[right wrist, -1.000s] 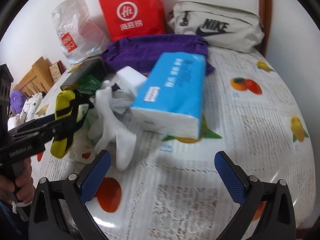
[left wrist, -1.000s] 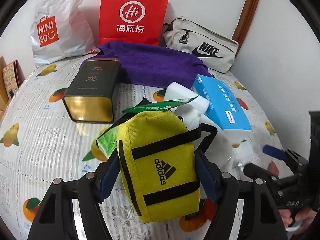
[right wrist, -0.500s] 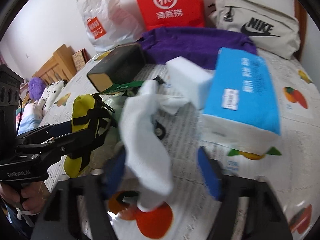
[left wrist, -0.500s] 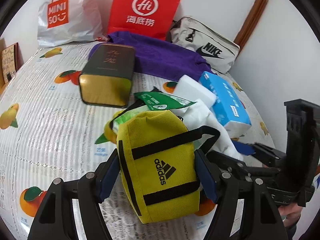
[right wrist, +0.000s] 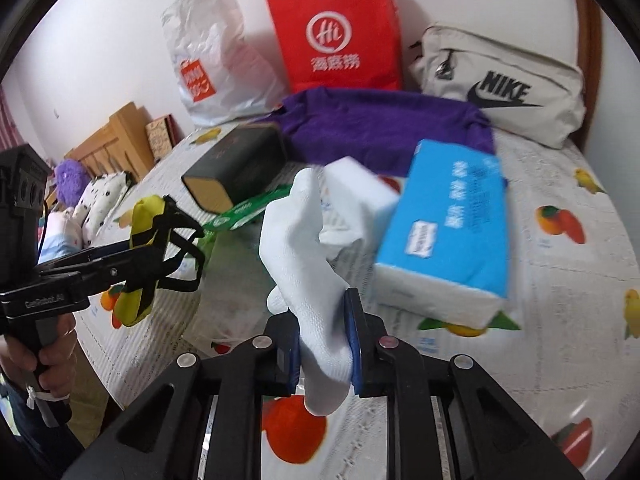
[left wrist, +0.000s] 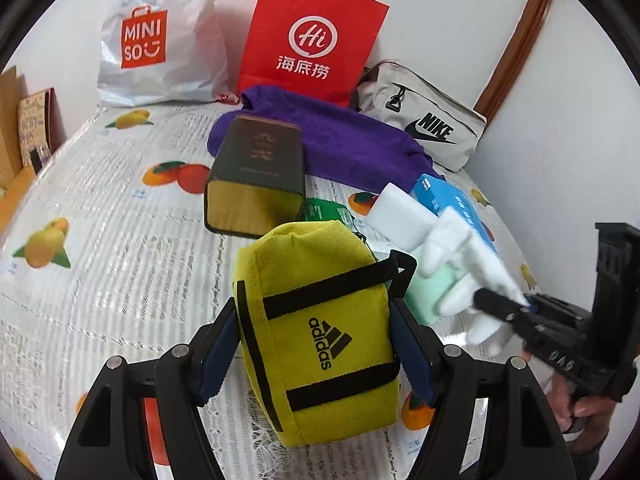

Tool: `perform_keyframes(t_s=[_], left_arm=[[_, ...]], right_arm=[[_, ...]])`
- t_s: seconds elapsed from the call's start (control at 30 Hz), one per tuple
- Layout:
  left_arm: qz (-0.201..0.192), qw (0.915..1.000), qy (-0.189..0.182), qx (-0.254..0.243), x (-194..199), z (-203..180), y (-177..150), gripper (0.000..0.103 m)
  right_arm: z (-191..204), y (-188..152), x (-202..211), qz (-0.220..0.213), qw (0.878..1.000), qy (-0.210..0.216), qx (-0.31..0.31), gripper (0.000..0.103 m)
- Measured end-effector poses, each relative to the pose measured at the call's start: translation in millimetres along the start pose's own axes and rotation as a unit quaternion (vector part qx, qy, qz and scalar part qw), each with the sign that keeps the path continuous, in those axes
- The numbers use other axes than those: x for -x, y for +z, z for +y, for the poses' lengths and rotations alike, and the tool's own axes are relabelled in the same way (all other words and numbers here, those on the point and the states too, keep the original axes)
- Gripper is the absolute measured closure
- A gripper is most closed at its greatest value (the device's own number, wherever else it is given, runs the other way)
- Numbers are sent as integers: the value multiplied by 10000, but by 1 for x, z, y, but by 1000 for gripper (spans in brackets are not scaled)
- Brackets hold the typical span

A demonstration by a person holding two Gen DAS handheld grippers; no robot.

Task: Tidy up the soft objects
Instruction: 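Carry the yellow bag to the purple towel with the left tool while the right tool carries the glove there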

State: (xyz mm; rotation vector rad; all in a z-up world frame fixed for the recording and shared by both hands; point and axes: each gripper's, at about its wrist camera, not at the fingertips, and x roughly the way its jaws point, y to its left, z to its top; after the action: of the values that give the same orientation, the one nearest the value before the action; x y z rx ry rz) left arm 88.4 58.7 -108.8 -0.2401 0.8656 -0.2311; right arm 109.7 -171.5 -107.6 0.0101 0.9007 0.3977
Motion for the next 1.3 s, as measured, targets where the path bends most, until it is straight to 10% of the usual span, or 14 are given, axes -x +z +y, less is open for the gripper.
perform_keyframes(t_s=[1.3], left_arm=[[-251, 9985, 490, -33, 15, 0, 87, 32]], right_arm=[[-38, 70, 34, -540, 9983, -182, -129, 87]])
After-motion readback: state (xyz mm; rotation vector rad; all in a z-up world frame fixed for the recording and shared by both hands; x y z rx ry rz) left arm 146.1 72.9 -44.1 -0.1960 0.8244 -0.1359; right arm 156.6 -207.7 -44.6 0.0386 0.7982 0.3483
